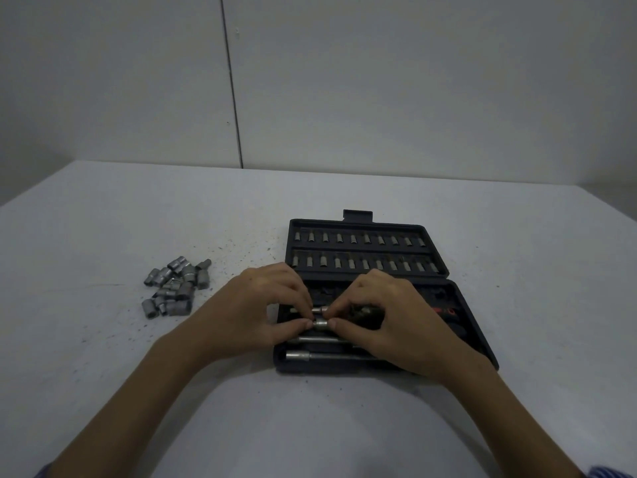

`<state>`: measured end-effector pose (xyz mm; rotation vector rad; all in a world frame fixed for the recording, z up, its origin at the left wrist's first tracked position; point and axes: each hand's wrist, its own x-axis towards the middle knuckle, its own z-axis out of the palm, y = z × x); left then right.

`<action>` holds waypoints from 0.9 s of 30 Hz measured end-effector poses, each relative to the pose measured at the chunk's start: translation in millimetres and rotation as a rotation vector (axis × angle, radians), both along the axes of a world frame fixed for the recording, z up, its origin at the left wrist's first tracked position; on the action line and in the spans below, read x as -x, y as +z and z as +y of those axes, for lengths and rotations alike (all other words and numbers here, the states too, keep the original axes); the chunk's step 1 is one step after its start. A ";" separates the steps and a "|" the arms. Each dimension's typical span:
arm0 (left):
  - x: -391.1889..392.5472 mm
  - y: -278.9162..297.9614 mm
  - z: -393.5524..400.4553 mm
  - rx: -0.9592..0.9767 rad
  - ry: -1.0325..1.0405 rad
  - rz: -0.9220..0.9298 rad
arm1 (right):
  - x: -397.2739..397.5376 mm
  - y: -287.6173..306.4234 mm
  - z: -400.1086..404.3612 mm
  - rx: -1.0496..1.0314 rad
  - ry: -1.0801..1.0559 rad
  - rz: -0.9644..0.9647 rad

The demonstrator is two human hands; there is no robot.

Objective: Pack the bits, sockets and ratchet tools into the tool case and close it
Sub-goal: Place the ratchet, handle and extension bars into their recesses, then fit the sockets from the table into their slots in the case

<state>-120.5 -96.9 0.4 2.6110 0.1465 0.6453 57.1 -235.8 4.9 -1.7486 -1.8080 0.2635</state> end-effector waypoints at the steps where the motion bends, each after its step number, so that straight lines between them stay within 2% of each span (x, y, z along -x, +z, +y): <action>1: 0.0 -0.2 0.1 -0.002 0.001 0.003 | 0.4 0.0 0.3 0.002 0.000 -0.010; 27: 4.1 -4.4 -5.4 -0.011 0.053 -0.011 | 7.9 -0.1 1.7 -0.029 -0.002 -0.072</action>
